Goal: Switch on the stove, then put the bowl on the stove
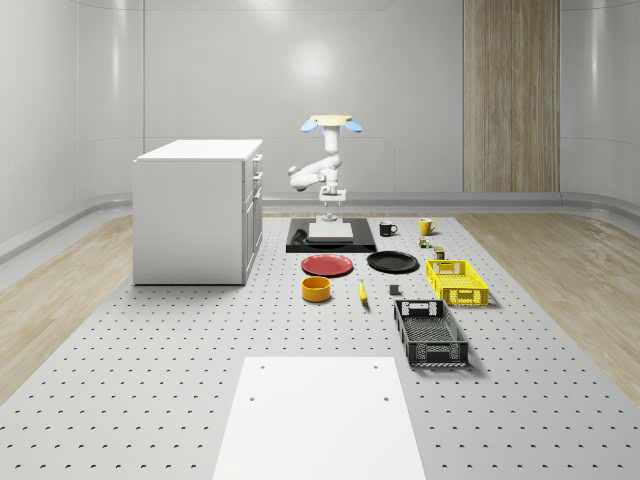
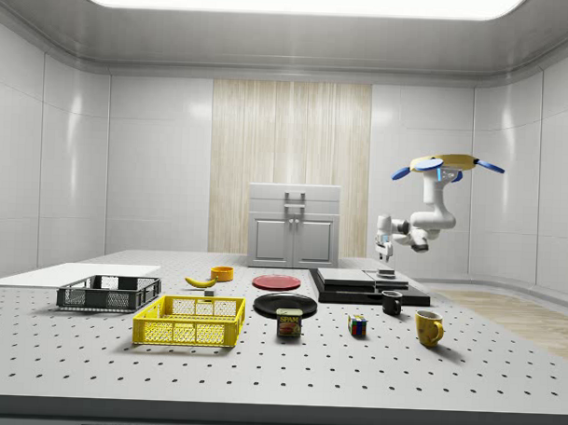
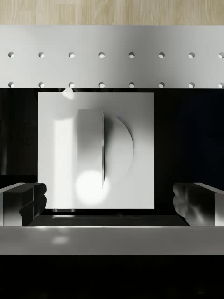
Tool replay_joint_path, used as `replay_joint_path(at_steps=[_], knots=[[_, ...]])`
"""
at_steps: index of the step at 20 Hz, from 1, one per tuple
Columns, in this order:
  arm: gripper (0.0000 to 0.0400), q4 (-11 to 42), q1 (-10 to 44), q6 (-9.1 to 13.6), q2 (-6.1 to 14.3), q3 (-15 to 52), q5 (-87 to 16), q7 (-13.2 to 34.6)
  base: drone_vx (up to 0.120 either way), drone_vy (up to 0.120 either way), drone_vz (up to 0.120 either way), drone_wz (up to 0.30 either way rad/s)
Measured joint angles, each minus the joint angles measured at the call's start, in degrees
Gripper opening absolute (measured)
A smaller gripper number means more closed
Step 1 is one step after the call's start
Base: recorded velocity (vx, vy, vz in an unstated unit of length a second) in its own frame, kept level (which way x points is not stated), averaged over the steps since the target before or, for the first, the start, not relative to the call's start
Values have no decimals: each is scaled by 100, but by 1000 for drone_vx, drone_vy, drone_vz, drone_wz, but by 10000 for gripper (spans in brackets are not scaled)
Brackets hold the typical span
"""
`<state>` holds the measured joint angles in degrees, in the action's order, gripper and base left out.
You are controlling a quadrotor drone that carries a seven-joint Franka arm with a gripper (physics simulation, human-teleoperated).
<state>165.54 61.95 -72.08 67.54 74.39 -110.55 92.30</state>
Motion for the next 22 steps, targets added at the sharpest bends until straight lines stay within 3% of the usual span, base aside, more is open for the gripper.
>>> replay_joint_path(at_steps=[7,22], knots=[[400,-13,60,-174,190,57,98,56,0,0,-120,0],[400,-113,-80,-766,683,-276,-108,-117,0,0,0,0]])
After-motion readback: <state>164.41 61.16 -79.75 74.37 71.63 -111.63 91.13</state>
